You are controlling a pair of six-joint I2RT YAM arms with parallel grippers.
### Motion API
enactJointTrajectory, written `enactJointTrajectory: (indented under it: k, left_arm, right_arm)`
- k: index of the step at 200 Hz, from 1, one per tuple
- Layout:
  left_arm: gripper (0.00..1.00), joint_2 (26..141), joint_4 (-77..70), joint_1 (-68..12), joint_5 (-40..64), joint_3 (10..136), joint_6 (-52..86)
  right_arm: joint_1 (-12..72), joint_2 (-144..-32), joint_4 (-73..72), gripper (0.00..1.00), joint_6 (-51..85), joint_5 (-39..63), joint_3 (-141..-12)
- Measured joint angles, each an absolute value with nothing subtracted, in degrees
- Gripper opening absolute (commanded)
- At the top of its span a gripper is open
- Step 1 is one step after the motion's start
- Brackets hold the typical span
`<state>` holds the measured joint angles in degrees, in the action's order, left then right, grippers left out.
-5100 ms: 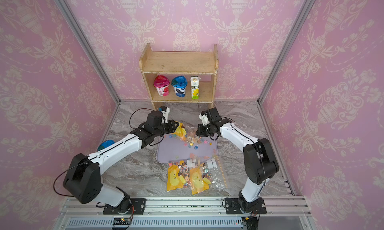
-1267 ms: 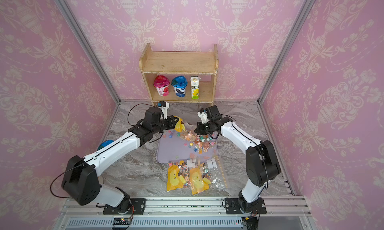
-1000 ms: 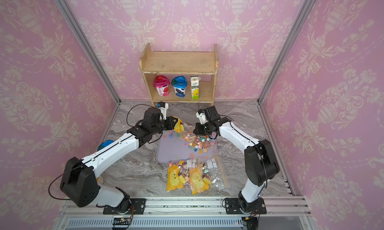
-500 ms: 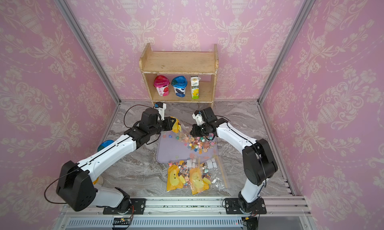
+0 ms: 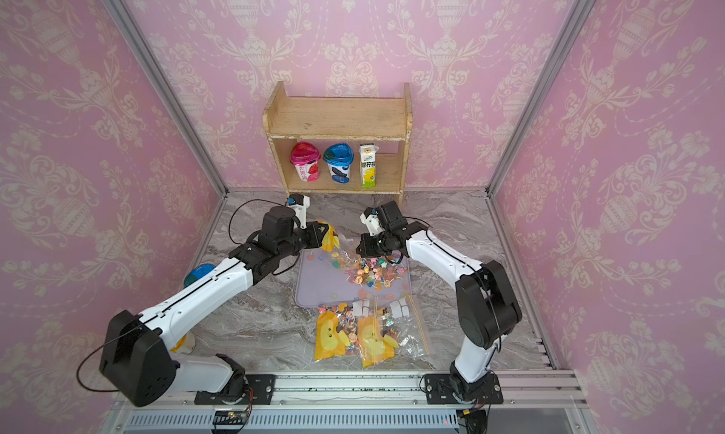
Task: Pour candies out of the ziploc bag
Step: 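Pour the candies out of the ziploc bag onto the tray.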
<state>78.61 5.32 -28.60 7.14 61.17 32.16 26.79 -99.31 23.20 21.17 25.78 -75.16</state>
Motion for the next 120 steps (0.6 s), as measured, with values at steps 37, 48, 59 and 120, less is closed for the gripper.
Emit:
enactJointTrajectory:
  k: [37,48,59,120]
  left_arm:
    - [0.00,78.4,5.7,-28.6,7.1,61.2,31.9]
    - [0.00,78.3,5.7,-28.6,7.1,61.2,31.8]
    - [0.00,78.3,5.7,-28.6,7.1,61.2,31.8]
    - [0.00,77.5,5.7,-28.2,6.4,61.2,31.3]
  right_arm:
    - [26.8,-99.6,23.2,0.00,21.2,25.8,-75.4]
    - [26.9,-99.6,23.2,0.00,21.2,25.8,-75.5]
    - [26.9,-99.7,23.2,0.00,21.2,25.8,-75.5]
    - [27.1,-100.6,24.5,0.00,21.0,25.8,-77.9]
